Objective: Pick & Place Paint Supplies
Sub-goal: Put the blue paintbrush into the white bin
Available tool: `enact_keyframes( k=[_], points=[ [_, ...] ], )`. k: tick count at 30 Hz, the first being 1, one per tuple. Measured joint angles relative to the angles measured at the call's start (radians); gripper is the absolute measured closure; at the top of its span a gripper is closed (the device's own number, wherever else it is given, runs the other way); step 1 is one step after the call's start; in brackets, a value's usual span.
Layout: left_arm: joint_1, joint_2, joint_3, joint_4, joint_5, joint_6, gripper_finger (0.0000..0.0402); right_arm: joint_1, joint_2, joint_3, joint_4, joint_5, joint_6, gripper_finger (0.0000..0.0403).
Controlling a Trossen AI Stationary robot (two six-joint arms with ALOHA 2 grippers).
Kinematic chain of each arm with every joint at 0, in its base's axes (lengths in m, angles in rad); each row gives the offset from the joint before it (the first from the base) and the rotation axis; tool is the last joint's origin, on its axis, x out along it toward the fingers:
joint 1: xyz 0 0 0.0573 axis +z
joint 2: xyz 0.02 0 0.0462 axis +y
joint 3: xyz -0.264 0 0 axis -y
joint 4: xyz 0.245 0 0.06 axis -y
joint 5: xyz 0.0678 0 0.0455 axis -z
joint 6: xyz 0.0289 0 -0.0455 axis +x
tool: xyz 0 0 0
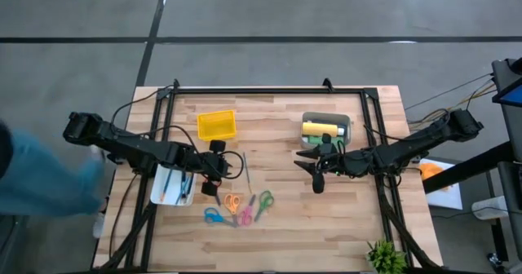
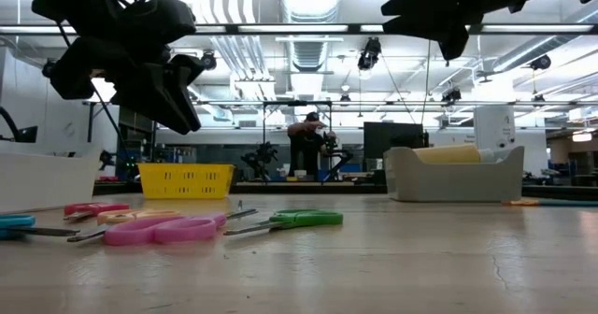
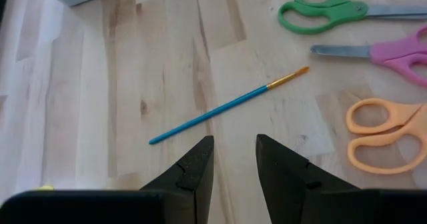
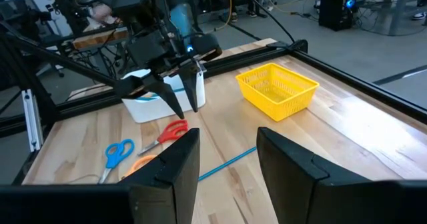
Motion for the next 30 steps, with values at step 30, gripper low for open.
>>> enact_keyframes(
  k=[30],
  points=[
    [0.057,0.086,0.249,-0.104,0.13,-1.32,0.0291,0.0,0.001,0.001,-0.001,0.0,0.0,0.0254]
  ],
)
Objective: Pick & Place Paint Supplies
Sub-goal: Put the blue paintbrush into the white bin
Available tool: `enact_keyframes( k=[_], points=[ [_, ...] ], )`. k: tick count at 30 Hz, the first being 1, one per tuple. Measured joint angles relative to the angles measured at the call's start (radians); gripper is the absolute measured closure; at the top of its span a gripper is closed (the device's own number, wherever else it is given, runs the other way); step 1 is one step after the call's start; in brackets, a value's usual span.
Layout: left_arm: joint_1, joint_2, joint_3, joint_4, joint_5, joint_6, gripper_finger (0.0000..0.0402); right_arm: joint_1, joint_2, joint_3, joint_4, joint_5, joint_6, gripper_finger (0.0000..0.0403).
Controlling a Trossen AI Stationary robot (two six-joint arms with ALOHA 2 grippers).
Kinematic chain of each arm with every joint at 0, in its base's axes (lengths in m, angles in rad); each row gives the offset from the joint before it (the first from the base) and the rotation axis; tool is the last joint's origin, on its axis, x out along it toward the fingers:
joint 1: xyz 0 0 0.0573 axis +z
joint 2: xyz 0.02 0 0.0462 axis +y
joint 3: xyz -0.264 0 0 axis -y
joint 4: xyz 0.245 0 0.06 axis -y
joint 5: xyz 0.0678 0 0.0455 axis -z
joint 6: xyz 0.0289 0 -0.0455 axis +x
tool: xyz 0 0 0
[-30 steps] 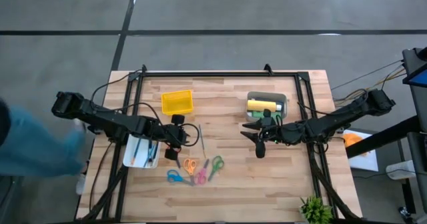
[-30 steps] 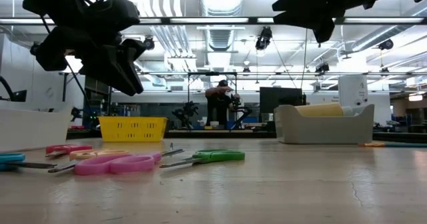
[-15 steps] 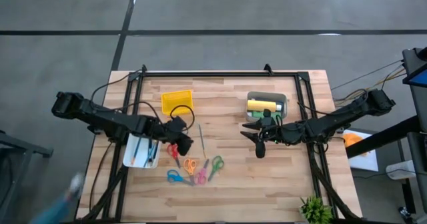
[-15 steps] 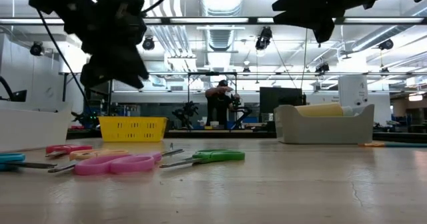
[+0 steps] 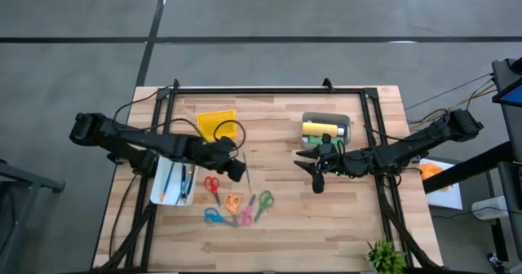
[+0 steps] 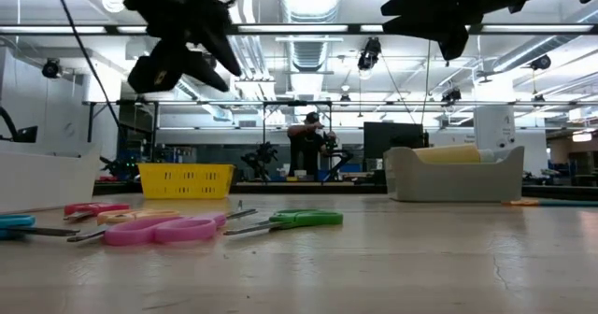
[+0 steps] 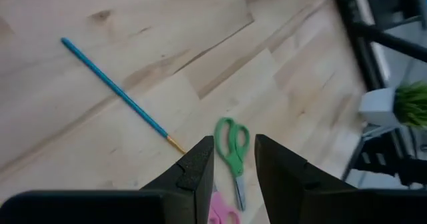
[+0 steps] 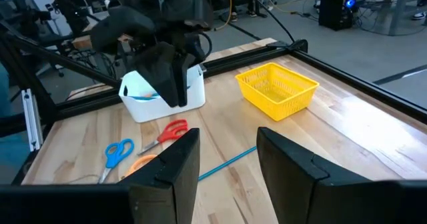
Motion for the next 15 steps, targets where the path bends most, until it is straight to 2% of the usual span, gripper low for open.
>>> enact_keyframes(
  k=[8,15],
  points=[
    [0.052,0.246,0.222,-0.231,0.016,-0.088,0.0291,0.0,0.0,0.0,0.0,0.0,0.0,0.0254],
    [0.106,0.396,0.293,-0.28,0.032,-0.373,0.0291,0.0,0.0,0.0,0.0,0.0,0.0,0.0254]
  ],
)
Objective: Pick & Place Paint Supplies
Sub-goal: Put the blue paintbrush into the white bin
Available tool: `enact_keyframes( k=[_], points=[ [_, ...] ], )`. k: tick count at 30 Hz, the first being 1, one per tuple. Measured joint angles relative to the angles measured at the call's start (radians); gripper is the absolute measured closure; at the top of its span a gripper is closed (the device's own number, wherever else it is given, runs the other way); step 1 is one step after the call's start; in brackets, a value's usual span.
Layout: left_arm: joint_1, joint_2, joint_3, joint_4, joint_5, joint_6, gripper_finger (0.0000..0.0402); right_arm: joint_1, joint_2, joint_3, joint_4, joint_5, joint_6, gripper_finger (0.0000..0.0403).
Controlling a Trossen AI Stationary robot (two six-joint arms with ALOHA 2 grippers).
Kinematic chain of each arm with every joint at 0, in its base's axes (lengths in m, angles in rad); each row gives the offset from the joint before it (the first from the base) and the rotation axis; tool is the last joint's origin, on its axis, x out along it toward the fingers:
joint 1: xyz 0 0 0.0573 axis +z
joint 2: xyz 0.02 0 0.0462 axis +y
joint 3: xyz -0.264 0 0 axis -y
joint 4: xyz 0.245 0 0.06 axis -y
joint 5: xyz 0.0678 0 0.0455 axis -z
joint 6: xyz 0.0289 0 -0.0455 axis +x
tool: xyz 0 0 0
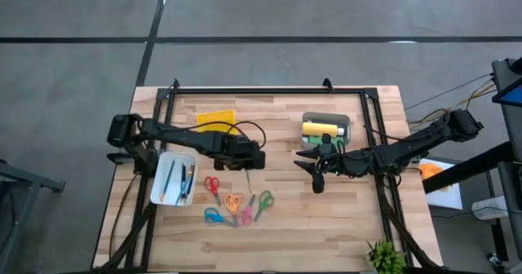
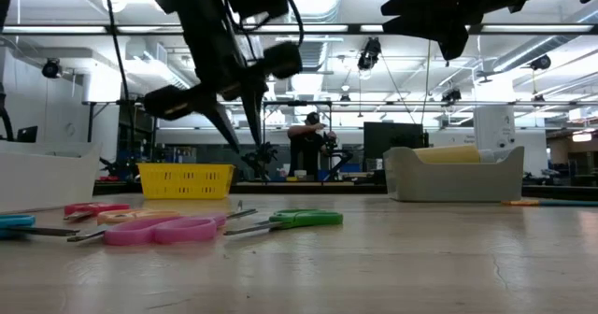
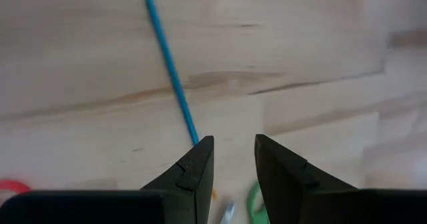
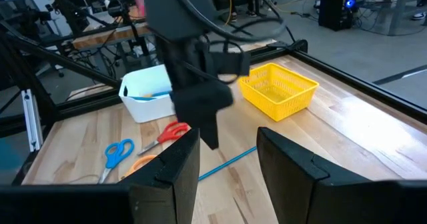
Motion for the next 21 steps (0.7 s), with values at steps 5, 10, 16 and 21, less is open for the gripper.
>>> enact_keyframes(
  k=[5,10,16,21],
  points=[
    [0.044,0.049,0.0,0.0,0.067,-0.065,0.0291,0.0,0.0,0.0,0.0,0.0,0.0,0.0254],
    [0.058,0.091,0.0,-0.005,0.073,-0.108,0.0291,0.0,0.0,0.0,0.0,0.0,0.0,0.0254],
    [0.06,0.112,0.0,-0.006,0.072,-0.111,0.0291,0.0,0.0,0.0,0.0,0.0,0.0,0.0254],
    [0.06,0.141,0.0,-0.005,0.022,-0.117,0.0291,0.0,0.0,0.0,0.0,0.0,0.0,0.0254]
  ],
)
